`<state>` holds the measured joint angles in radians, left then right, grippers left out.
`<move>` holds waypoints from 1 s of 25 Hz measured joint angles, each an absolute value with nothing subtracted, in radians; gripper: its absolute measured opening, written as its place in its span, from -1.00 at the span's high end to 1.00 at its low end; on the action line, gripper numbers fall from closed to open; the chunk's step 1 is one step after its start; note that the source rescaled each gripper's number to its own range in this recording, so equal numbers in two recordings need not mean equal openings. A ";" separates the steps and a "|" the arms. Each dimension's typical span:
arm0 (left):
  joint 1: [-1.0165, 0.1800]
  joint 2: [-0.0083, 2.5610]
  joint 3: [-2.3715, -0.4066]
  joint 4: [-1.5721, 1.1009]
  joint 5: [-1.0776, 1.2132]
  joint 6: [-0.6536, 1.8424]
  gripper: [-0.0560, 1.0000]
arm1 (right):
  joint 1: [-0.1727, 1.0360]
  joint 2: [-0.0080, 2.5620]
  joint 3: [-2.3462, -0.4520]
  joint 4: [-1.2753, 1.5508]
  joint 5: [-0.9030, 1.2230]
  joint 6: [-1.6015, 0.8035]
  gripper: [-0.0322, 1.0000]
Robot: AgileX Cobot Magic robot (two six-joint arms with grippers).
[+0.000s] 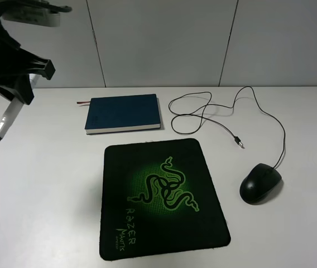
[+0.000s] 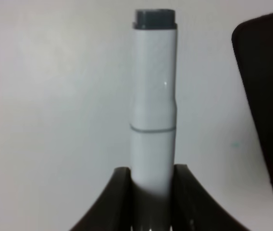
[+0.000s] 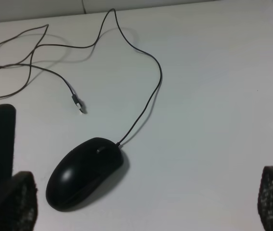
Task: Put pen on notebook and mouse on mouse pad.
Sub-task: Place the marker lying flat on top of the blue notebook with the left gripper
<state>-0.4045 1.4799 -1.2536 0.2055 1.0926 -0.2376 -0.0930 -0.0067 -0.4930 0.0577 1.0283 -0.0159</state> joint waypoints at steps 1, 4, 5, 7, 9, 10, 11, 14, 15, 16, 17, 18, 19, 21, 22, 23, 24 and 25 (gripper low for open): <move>-0.404 1.513 -1.288 0.205 1.114 -0.215 0.89 | -0.093 -0.007 -0.493 0.058 1.028 -0.016 -1.00; -0.404 1.624 -1.410 0.205 1.157 -0.144 0.89 | -0.093 -0.007 -0.493 0.058 1.028 -0.016 -1.00; -0.404 1.662 -1.453 0.204 1.169 -0.123 0.89 | -0.093 -0.007 -0.493 0.058 1.028 -0.016 -1.00; -0.404 1.735 -1.540 0.204 1.174 -0.083 0.89 | -0.093 -0.007 -0.493 0.058 1.028 -0.016 -1.00; -0.404 1.802 -1.618 0.204 1.175 -0.047 0.89 | -0.093 -0.007 -0.493 0.058 1.028 -0.016 -1.00; -0.404 1.837 -1.658 0.204 1.175 -0.026 0.89 | -0.093 -0.007 -0.493 0.058 1.028 -0.016 -1.00; -0.404 1.866 -1.696 0.204 1.175 -0.012 0.89 | -0.093 -0.007 -0.493 0.058 1.028 -0.016 -1.00; -0.404 1.968 -1.793 0.204 1.175 0.031 0.89 | -0.093 -0.007 -0.493 0.058 1.028 -0.016 -1.00; -0.404 1.996 -1.819 0.204 1.175 0.040 0.89 | -0.093 -0.007 -0.493 0.058 1.028 -0.016 -1.00; -0.404 2.029 -1.849 0.202 1.175 0.048 0.89 | -0.093 -0.007 -0.493 0.058 1.028 -0.016 -1.00; -0.404 2.062 -1.879 0.199 1.175 0.061 0.89 | -0.093 -0.007 -0.493 0.058 1.028 -0.016 -1.00; -0.404 2.094 -1.905 0.194 1.175 0.075 0.89 | -0.093 -0.007 -0.493 0.058 1.028 -0.016 -1.00; -0.404 2.120 -1.926 0.185 1.175 0.089 0.89 | -0.093 -0.007 -0.493 0.058 1.028 -0.016 -1.00; -0.404 2.177 -1.971 0.163 1.175 0.121 0.89 | -0.093 -0.007 -0.493 0.058 1.028 -0.016 -1.00; -0.404 2.200 -1.986 0.150 1.175 0.136 0.89 | -0.093 -0.007 -0.493 0.058 1.028 -0.016 -1.00; -0.404 2.225 -2.001 0.138 1.174 0.157 0.89 | -0.093 -0.007 -0.493 0.058 1.028 -0.016 -1.00; -0.404 2.249 -2.013 0.129 1.172 0.176 0.89 | -0.093 -0.007 -0.493 0.058 1.028 -0.016 -1.00; -0.404 2.270 -2.021 0.119 1.166 0.195 0.89 | -0.093 -0.007 -0.493 0.058 1.028 -0.016 -1.00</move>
